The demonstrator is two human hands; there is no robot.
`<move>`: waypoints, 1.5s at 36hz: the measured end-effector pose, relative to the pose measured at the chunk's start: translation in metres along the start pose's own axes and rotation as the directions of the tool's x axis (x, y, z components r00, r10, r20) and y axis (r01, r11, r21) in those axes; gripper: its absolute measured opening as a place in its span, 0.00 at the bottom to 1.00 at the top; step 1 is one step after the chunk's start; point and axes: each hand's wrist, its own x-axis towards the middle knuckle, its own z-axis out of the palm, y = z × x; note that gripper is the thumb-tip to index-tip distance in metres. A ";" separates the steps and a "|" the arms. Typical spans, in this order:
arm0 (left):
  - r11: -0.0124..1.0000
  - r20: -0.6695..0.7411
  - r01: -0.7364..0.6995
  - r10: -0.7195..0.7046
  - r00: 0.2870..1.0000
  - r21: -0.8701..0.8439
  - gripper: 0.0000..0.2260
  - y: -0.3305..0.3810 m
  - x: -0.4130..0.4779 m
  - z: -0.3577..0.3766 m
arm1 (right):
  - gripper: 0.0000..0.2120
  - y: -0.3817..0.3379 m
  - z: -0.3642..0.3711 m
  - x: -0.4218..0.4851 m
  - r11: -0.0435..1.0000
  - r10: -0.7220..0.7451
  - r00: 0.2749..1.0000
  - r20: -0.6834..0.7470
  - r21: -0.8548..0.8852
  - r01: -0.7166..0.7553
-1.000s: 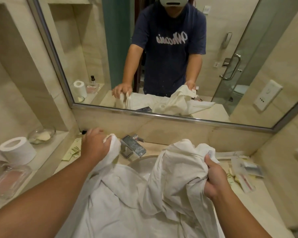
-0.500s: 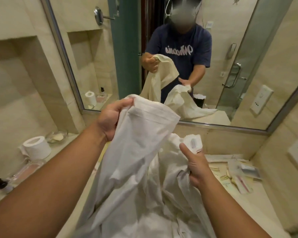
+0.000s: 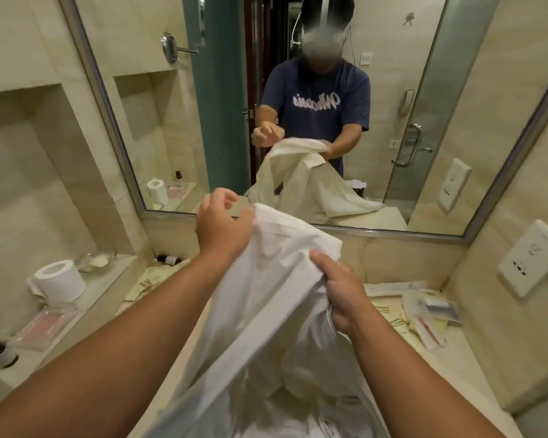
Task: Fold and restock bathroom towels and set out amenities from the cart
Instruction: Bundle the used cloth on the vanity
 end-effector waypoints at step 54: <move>0.849 0.280 0.481 -0.418 0.864 -0.217 0.23 0.067 -0.090 0.048 | 0.09 -0.023 -0.024 -0.005 0.878 -0.478 0.843 -0.244 -0.168 0.449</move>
